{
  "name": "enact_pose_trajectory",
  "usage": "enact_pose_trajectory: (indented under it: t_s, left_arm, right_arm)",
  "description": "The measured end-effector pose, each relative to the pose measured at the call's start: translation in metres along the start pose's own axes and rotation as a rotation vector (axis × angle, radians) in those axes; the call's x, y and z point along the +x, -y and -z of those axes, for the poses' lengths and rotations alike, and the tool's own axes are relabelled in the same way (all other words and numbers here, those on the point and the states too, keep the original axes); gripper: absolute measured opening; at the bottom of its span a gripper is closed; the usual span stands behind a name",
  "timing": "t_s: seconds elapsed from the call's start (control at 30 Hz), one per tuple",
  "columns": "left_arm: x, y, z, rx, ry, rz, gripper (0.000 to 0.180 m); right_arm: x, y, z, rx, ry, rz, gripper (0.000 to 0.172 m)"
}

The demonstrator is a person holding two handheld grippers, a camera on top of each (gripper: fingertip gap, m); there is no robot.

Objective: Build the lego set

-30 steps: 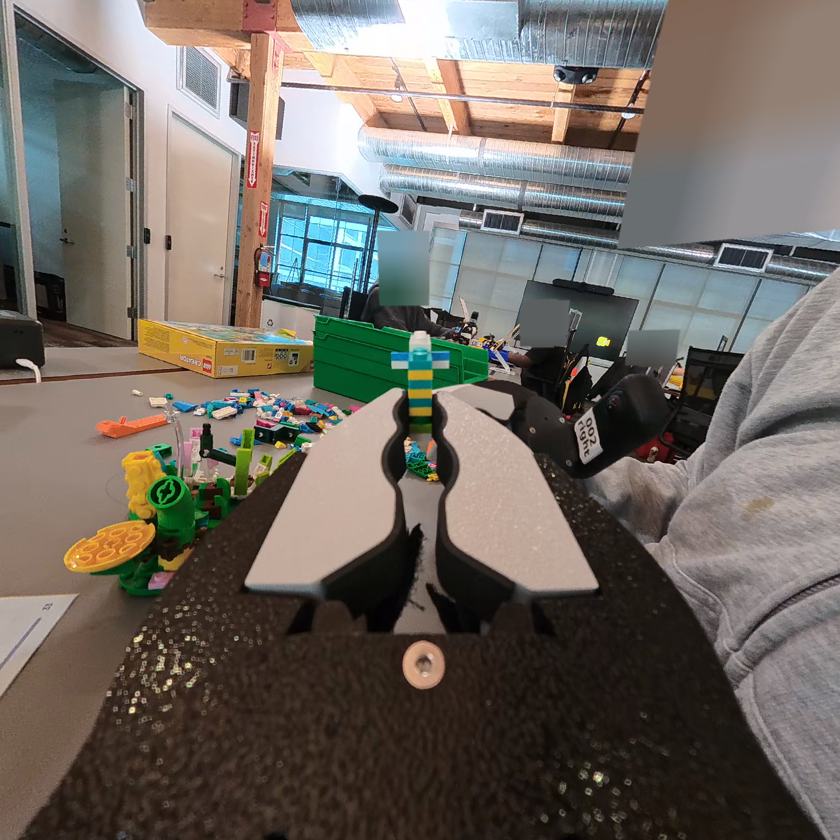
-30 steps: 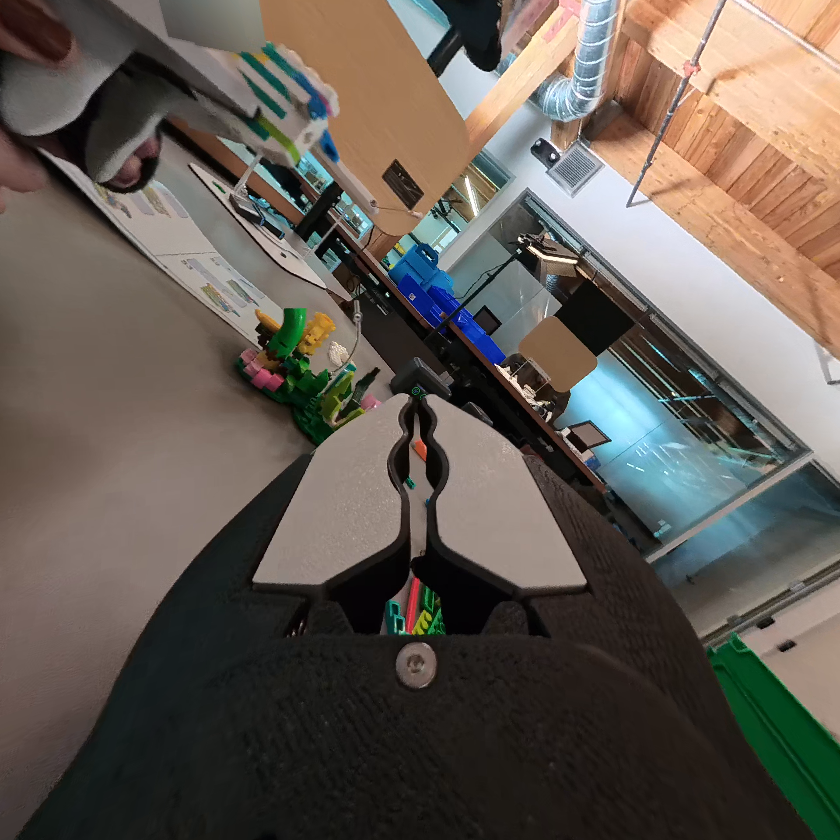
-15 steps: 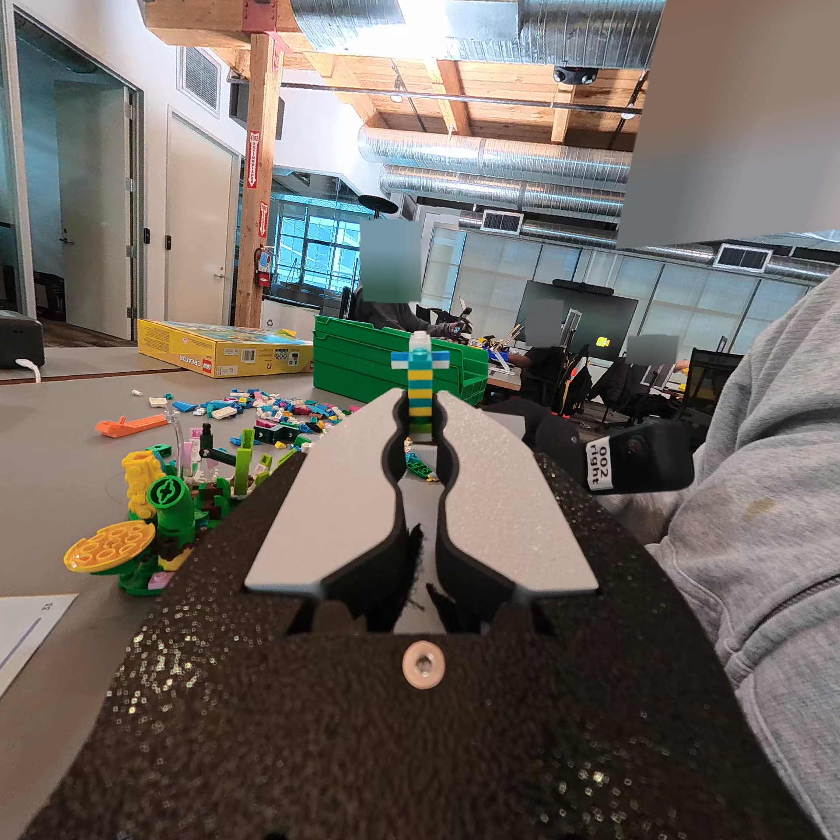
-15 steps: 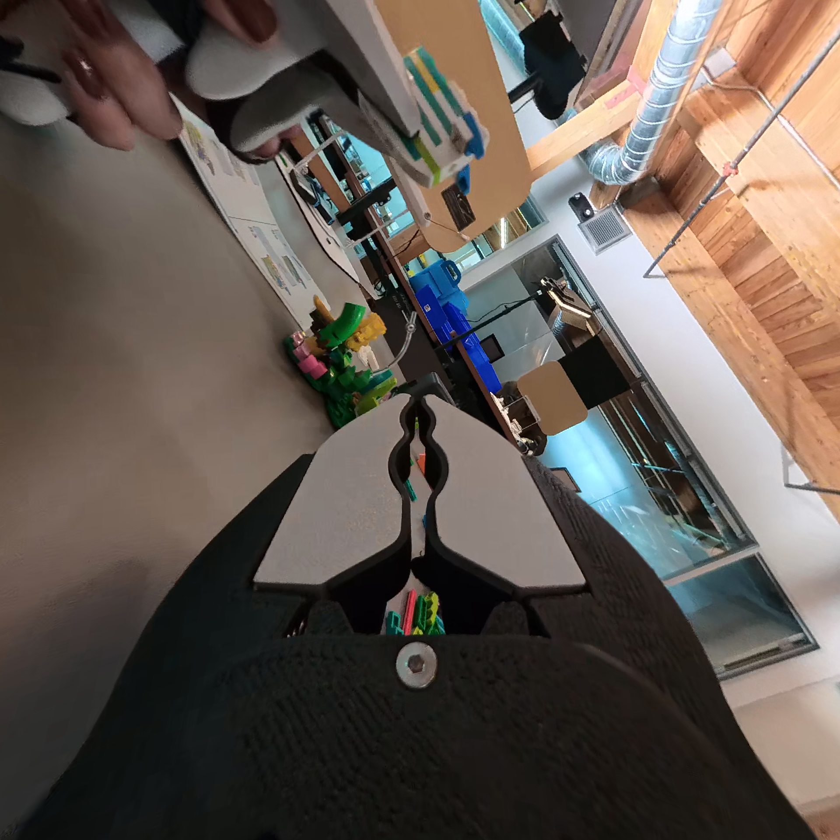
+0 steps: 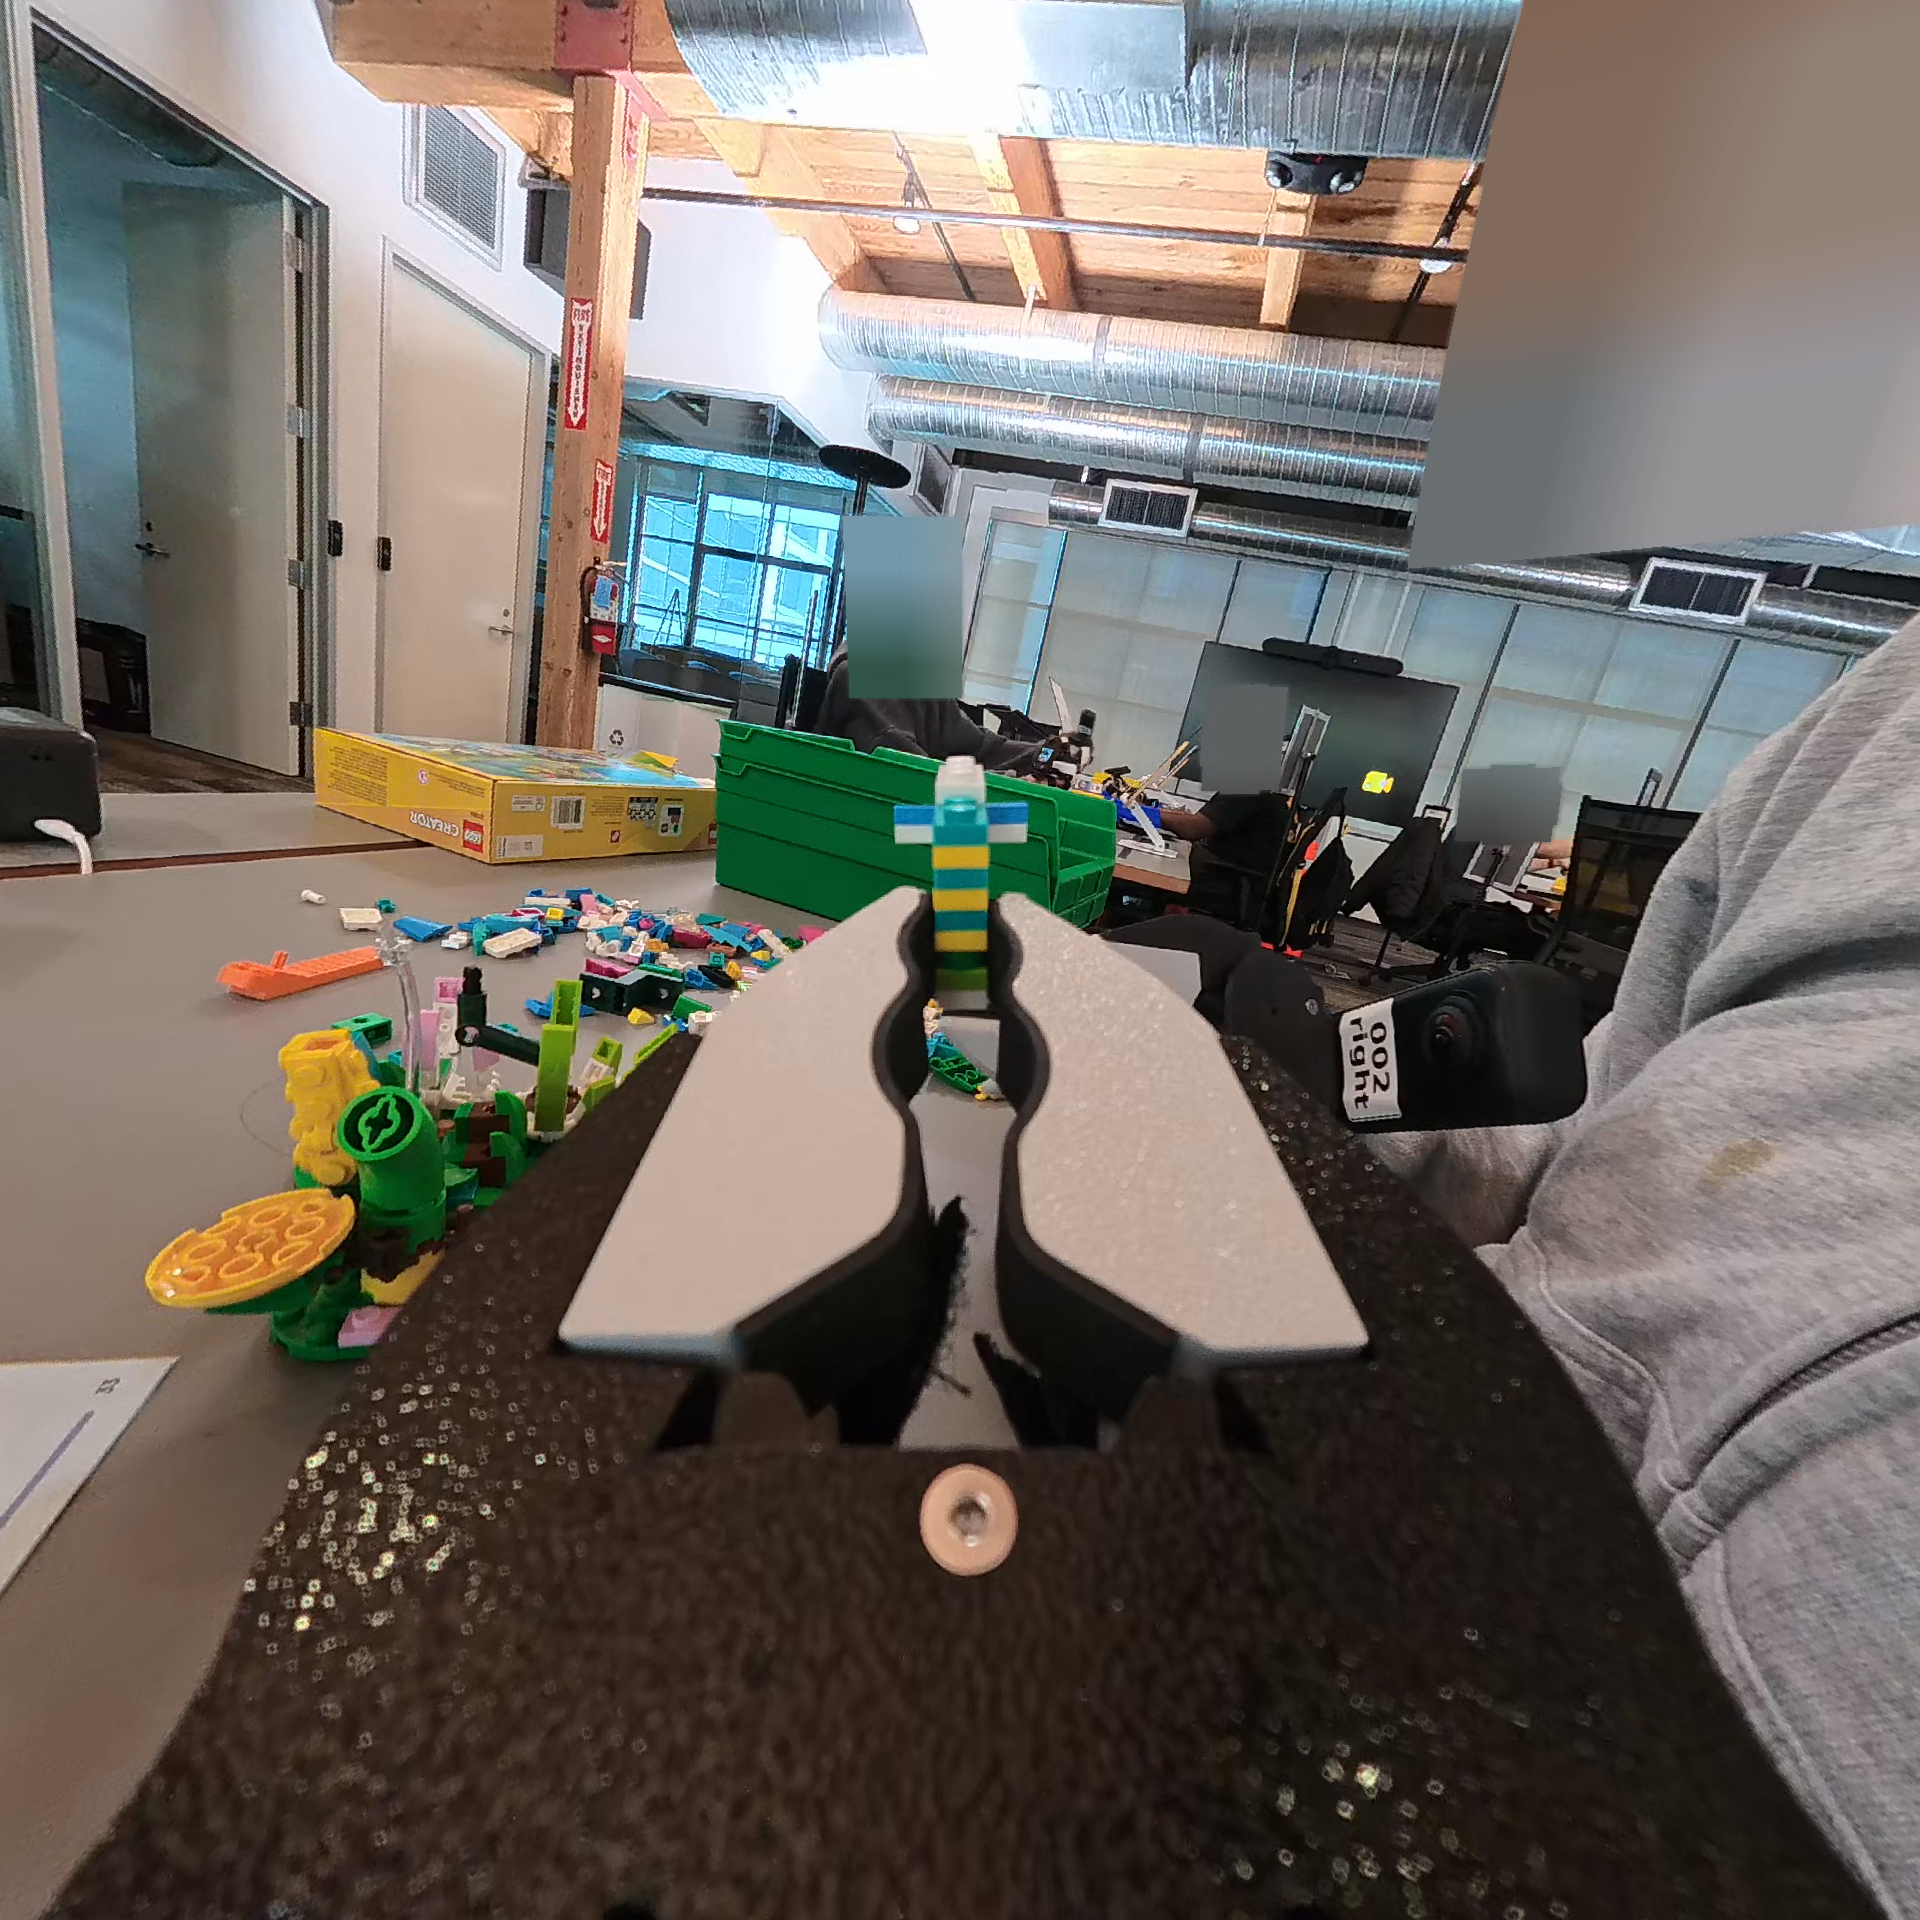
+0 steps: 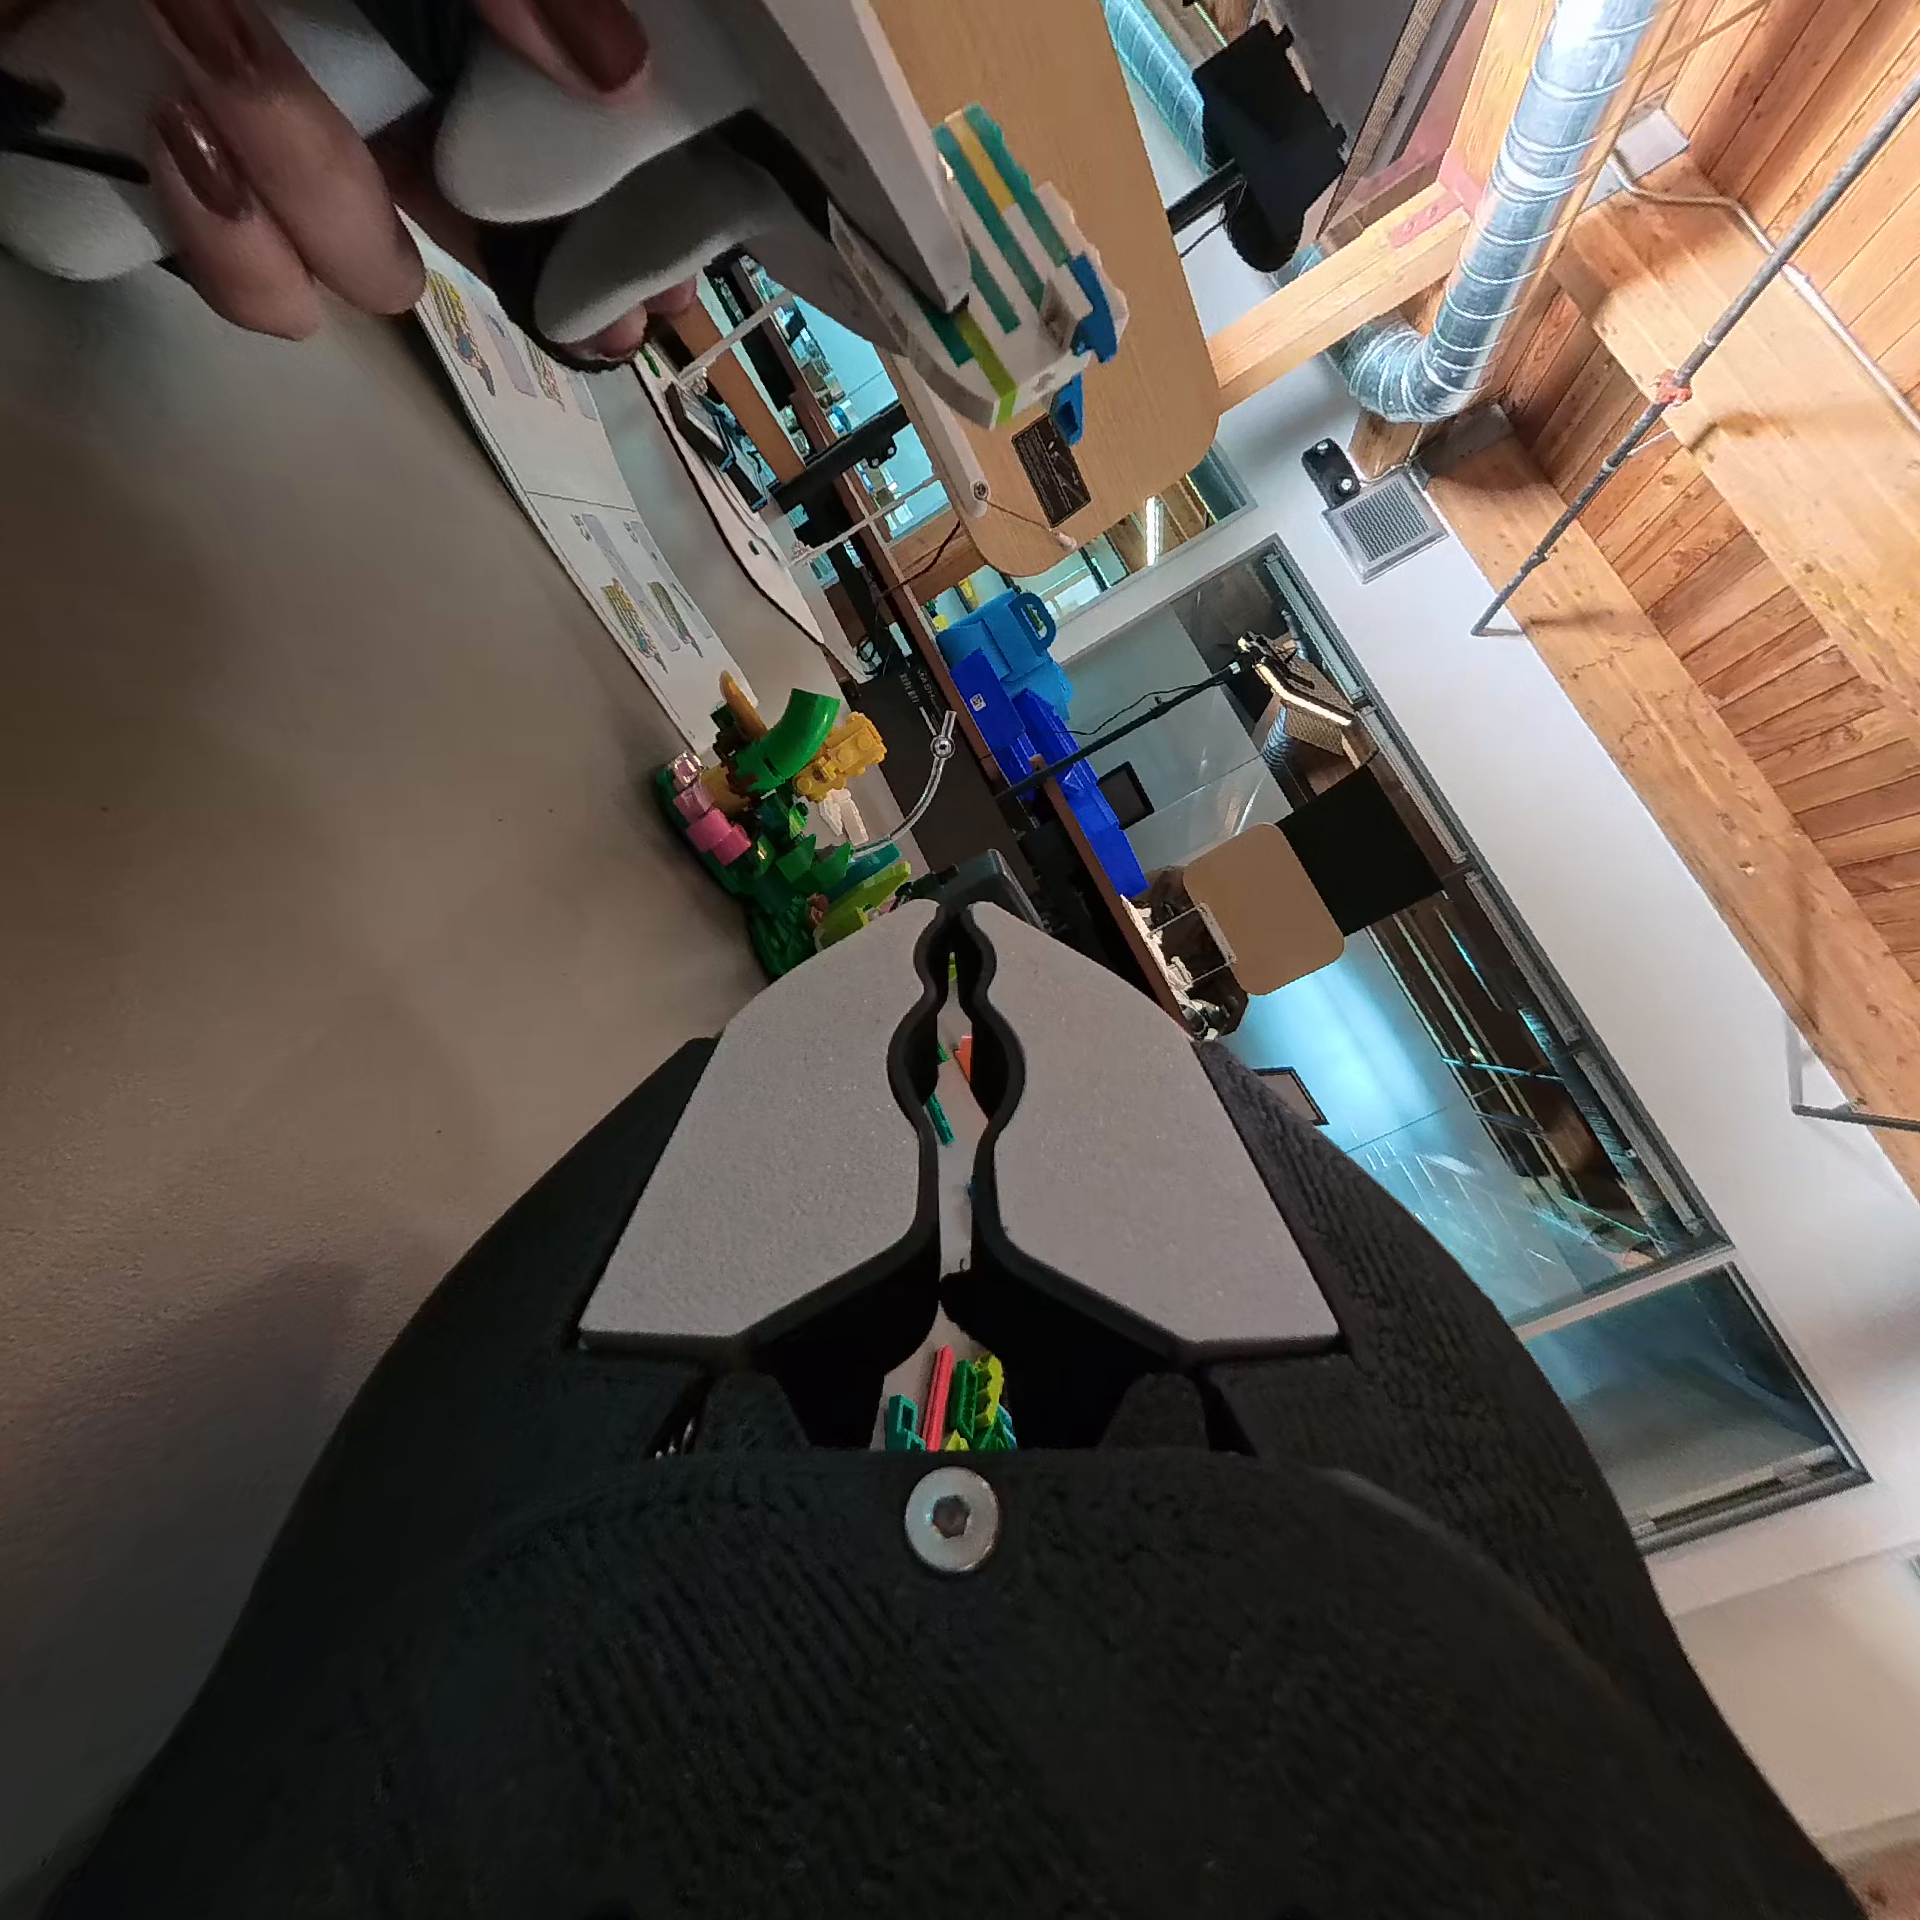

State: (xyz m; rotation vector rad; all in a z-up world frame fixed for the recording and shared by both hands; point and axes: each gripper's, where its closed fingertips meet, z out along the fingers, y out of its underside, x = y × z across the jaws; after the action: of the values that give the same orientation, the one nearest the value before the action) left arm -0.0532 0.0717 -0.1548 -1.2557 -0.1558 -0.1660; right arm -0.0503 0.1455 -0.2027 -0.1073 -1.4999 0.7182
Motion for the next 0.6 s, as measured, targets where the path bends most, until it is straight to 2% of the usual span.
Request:
enact_pose_trajectory:
  t_s: [0.5,0.6]
  left_arm:
    - [-0.001,0.0,0.0,0.001,0.002,0.006,0.008]
    - [-0.001,0.0,0.0,0.0,0.003,0.008,0.008]
  right_arm:
    - [0.004,-0.003,-0.001,-0.017,-0.017,-0.031,0.0]
    - [0.013,-0.005,0.0,-0.013,-0.037,-0.113,0.0]
